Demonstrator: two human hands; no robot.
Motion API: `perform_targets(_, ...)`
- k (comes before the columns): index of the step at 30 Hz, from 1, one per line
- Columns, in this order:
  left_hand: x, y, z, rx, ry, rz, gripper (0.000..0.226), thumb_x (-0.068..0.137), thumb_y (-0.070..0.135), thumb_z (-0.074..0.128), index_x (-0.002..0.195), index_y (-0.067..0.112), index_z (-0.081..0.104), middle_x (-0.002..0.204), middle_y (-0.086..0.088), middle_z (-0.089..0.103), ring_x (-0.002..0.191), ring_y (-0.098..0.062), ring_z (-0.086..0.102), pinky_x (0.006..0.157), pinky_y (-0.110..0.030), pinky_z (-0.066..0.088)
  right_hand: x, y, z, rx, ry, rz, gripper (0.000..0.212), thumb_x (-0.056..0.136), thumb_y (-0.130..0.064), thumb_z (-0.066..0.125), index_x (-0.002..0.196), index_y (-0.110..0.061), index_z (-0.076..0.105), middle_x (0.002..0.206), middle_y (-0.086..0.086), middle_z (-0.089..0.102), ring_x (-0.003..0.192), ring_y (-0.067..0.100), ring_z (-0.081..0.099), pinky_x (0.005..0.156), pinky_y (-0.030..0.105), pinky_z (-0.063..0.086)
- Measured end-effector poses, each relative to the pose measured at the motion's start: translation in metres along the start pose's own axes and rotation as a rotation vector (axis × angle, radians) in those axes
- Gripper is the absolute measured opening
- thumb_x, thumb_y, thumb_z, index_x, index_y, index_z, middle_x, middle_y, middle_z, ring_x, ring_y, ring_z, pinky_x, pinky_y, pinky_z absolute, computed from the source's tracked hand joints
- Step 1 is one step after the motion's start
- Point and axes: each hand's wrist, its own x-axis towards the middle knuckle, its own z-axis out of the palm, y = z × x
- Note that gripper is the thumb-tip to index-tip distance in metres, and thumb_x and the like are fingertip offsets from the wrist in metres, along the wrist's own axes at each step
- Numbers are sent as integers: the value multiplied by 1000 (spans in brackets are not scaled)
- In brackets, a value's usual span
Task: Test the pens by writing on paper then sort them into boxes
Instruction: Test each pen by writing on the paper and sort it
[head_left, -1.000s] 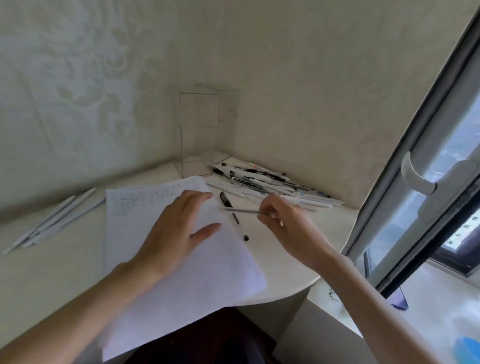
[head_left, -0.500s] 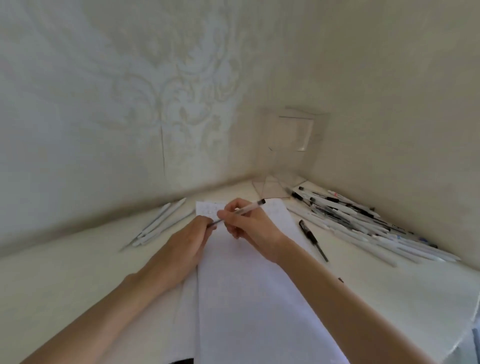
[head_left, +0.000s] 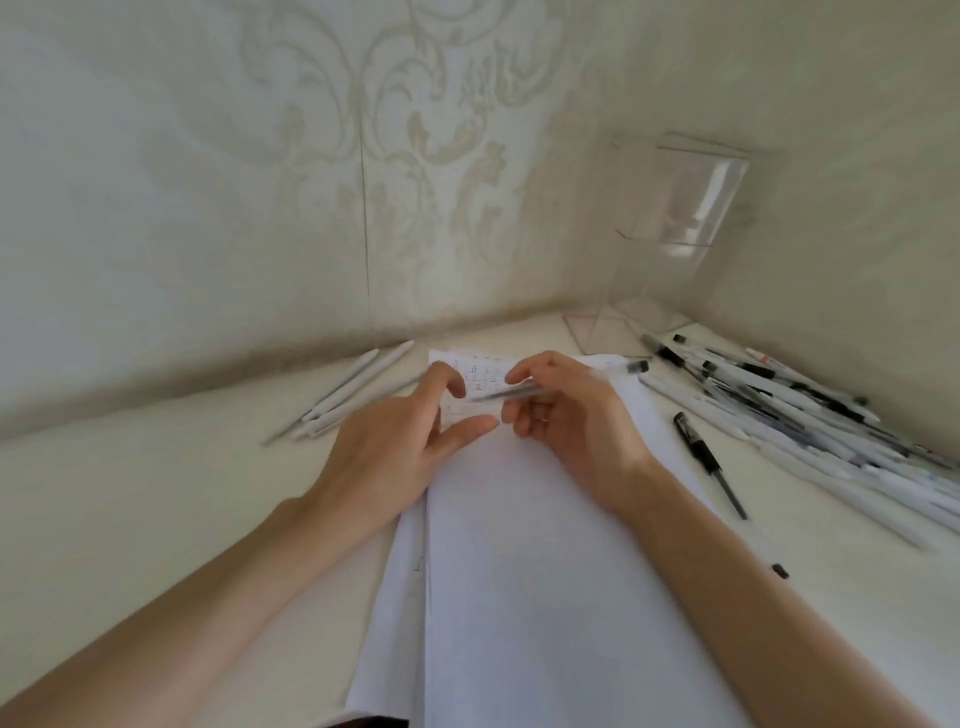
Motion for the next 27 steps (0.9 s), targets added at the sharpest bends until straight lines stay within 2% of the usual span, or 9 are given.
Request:
perform_targets(3, 0, -2, 3, 175, 6, -86, 61, 71, 76, 38, 113, 33, 39, 66, 9, 54, 68, -11, 57, 58, -29, 42, 1, -4, -12, -212, 211, -24, 16, 91, -16, 52, 86, -5, 63, 74, 13, 70, 63, 17, 59, 63, 26, 46)
perform_targets(5, -1, 0, 6, 277, -60, -93, 62, 72, 77, 40, 119, 36, 37, 74, 12, 54, 80, -14, 60, 61, -29, 42, 1, -3, -13, -436, 347, -18, 18, 88, -18, 63, 73, -11, 58, 64, 5, 67, 54, 9, 54, 57, 23, 42)
perform_targets(7, 0, 0, 8, 316, -105, -110, 68, 71, 79, 39, 123, 36, 35, 80, 13, 55, 85, -15, 61, 60, -29, 38, 7, -3, -6, -619, 443, 19, 27, 82, -19, 68, 65, -14, 47, 54, 1, 55, 42, 4, 41, 48, 20, 35)
perform_targets(10, 1, 1, 7, 331, -95, -152, 79, 67, 82, 39, 126, 30, 33, 87, 8, 62, 87, -18, 62, 63, -30, 43, 22, -2, 12, -825, 427, 68, 32, 78, -13, 63, 61, -16, 36, 50, -3, 36, 40, 6, 31, 40, 18, 26)
perform_targets(14, 1, 1, 7, 371, -73, -215, 83, 64, 84, 41, 120, 24, 40, 102, 3, 64, 94, -20, 62, 67, -30, 46, 34, 11, 26, -807, 397, -21, 35, 77, -11, 59, 60, -18, 29, 51, -5, 28, 46, 7, 26, 44, 20, 23)
perform_targets(18, 3, -6, 13, 420, -60, -206, 76, 60, 88, 34, 97, 23, 51, 88, 5, 65, 82, -18, 63, 62, -32, 48, 35, 15, 22, -787, 380, -54, 31, 76, -9, 58, 60, -16, 32, 48, -8, 28, 43, 5, 26, 39, 16, 20)
perform_targets(21, 6, -15, 21, 333, -42, -202, 85, 53, 94, 27, 89, 20, 50, 82, 4, 63, 77, -21, 62, 62, -35, 49, 37, 18, 24, -873, 339, -54, 30, 76, -10, 57, 62, -17, 31, 52, -5, 28, 49, 8, 26, 46, 23, 22)
perform_targets(24, 5, -13, 18, 360, -59, -198, 80, 57, 92, 31, 89, 21, 51, 80, 5, 62, 76, -20, 62, 58, -31, 44, 38, 19, 24, -900, 355, -63, 31, 78, -9, 55, 63, -17, 29, 53, -4, 26, 51, 10, 24, 48, 24, 22)
perform_targets(27, 2, -4, 11, 463, -70, -181, 72, 64, 86, 36, 94, 23, 52, 84, 5, 64, 78, -18, 62, 53, -29, 37, 37, 19, 23, -879, 359, -75, 31, 77, -8, 55, 62, -17, 29, 51, -6, 26, 45, 7, 23, 41, 17, 19)
